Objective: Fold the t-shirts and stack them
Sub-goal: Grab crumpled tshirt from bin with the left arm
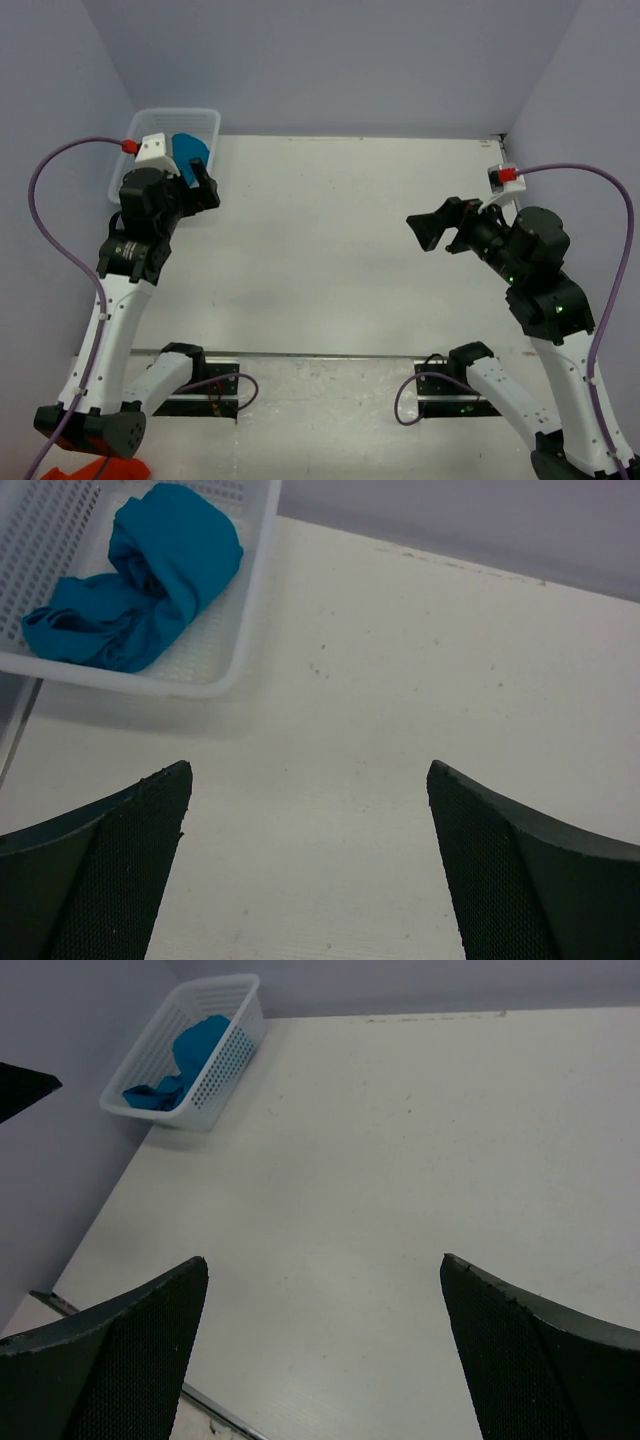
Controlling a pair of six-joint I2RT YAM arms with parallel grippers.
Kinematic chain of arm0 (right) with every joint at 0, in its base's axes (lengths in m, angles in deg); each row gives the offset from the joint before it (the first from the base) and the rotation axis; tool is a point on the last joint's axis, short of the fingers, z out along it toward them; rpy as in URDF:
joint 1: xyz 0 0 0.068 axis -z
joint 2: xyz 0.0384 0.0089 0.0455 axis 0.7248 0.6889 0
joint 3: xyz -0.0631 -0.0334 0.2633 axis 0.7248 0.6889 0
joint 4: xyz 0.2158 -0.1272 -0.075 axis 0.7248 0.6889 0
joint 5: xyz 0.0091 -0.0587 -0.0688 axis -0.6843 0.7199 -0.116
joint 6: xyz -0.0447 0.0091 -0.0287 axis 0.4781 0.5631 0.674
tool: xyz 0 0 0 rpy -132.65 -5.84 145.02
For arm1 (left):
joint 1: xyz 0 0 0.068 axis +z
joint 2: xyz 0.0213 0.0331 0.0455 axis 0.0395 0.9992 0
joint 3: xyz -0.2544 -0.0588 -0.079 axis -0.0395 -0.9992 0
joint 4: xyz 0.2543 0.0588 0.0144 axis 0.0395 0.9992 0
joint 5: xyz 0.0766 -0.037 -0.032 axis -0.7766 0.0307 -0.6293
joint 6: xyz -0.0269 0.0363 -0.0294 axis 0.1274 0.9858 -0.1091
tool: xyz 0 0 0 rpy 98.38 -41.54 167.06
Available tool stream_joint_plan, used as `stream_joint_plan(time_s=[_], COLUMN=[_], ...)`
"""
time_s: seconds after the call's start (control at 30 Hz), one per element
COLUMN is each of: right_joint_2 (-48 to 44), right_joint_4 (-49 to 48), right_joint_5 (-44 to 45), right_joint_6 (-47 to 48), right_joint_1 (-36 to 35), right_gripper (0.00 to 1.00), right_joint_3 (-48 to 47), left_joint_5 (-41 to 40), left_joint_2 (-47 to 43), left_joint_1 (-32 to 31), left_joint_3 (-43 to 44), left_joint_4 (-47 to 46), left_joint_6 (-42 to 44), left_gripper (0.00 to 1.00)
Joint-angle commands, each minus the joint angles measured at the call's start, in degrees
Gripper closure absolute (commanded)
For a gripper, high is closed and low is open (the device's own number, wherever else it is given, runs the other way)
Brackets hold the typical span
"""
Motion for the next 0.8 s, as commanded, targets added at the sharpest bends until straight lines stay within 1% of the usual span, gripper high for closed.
stream_joint_plan(time_s=[0.0, 0.07, 0.17, 0.2, 0.27, 0.3, 0.33, 0.37, 0.4, 0.43, 0.47, 0.5, 0.63, 0.7, 0.73, 0.77], right_joint_2=[0.03, 0.12, 0.12, 0.30, 0.82, 0.91, 0.83, 0.65, 0.56, 0.39, 0.39, 0.39, 1.00, 1.27, 1.27, 1.53], right_joint_4=[1.19, 1.63, 1.81, 2.07, 2.69, 2.86, 2.69, 2.51, 2.08, 1.90, 1.81, 1.72, 2.60, 2.60, 2.43, 1.99], right_joint_5=[1.44, 1.97, 3.11, 3.29, 3.82, 3.90, 3.56, 3.21, 2.77, 2.07, 1.80, 1.71, 1.53, 0.92, 0.40, -0.22], right_joint_6=[1.59, 2.03, 2.38, 2.21, 2.20, 2.20, 2.20, 1.94, 1.94, 1.94, 1.85, 1.85, 2.12, 2.03, 1.94, 1.94], right_joint_1=[-0.23, -0.23, -0.23, -0.23, -0.23, -0.23, -0.23, -0.23, -0.23, -0.23, -0.23, -0.23, -0.15, -0.23, -0.15, -0.23], right_gripper=[0.01, 0.01, 0.01, 0.01, 0.01, 0.01, 0.01, 0.01, 0.01, 0.01, 0.01, 0.01, 0.01, 0.01, 0.01, 0.01], right_joint_3=[-1.09, -1.18, -0.92, -0.92, -1.27, -1.36, -1.18, -1.09, -0.83, -0.74, -0.65, -0.48, -0.65, -0.57, -0.48, -0.30], left_joint_5=[-5.89, -6.33, -7.39, -9.39, -10.03, -7.16, -4.95, -3.19, -0.82, -0.36, -0.27, -0.53, -0.62, 0.34, 1.13, 1.83], left_joint_2=[4.14, 5.91, 7.94, 9.25, 11.88, 15.90, 18.03, 20.40, 24.42, 26.29, 27.96, 30.94, 37.81, 41.68, 43.17, 46.58], left_joint_1=[-0.18, -0.18, -0.10, 0.34, 2.18, 5.76, 7.53, 9.64, 11.75, 12.20, 12.56, 13.26, 15.19, 15.81, 16.07, 16.34], left_joint_3=[4.63, 7.09, 8.59, 8.77, 11.75, 13.24, 16.47, 18.25, 19.57, 21.85, 22.65, 23.44, 26.08, 26.43, 27.31, 28.45], left_joint_4=[2.25, 2.87, 1.83, 1.30, 2.07, 2.78, 3.39, 4.79, 4.98, 4.72, 4.20, 3.84, -0.01, -2.47, -2.40, -2.23], left_joint_6=[1.43, 1.43, 1.87, 2.04, 2.13, 2.05, 1.78, 1.17, 1.25, 1.43, 1.52, 1.26, 0.47, 0.73, 0.64, 0.55], left_gripper=[0.00, 0.00, 0.00, 0.00, 0.02, 0.04, 0.11, 0.15, 0.16, 0.15, 0.10, 0.09, 0.06, 0.00, 0.00, 0.02])
